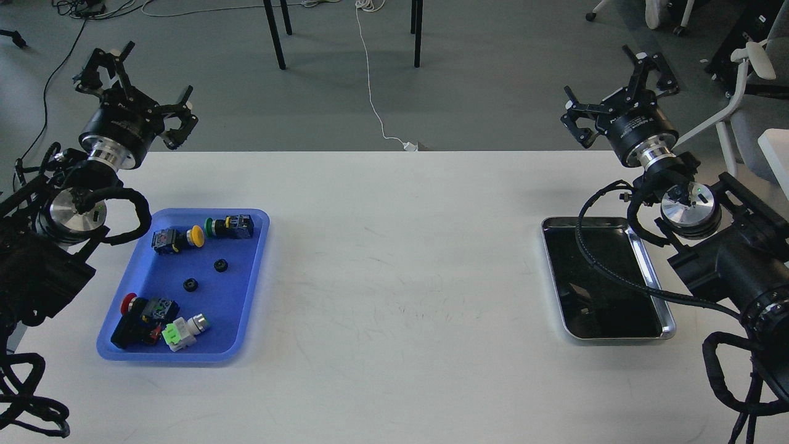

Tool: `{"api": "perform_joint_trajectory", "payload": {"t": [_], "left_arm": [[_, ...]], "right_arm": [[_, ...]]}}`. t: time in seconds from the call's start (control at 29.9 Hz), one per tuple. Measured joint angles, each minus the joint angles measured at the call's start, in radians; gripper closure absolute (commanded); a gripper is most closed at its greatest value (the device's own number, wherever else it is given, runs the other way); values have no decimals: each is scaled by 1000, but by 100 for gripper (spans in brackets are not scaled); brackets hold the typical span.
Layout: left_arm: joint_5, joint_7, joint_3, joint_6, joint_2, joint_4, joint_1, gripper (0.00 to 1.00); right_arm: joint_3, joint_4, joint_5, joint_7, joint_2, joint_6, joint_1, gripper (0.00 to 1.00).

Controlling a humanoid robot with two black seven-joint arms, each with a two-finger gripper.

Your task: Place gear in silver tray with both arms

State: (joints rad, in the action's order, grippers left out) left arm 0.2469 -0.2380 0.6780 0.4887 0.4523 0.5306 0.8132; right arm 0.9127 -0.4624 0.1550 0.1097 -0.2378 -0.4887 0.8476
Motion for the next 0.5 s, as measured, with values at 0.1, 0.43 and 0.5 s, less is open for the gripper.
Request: {"api": "perform_joint_trajectory", "payload": {"t": [0.1, 0.43, 0.5], "left_arm": [[0, -5, 0, 0, 2, 0, -1, 2], [-9, 6, -21, 0, 81, 153, -45, 2], [-21, 6, -32, 0, 137, 215, -59, 2]], "right_arm": [[0, 0, 0, 0, 0, 0, 2, 0], [10, -4, 0, 1, -3, 0, 7, 0], [10, -5, 0, 1, -5, 0, 7, 0]]}}
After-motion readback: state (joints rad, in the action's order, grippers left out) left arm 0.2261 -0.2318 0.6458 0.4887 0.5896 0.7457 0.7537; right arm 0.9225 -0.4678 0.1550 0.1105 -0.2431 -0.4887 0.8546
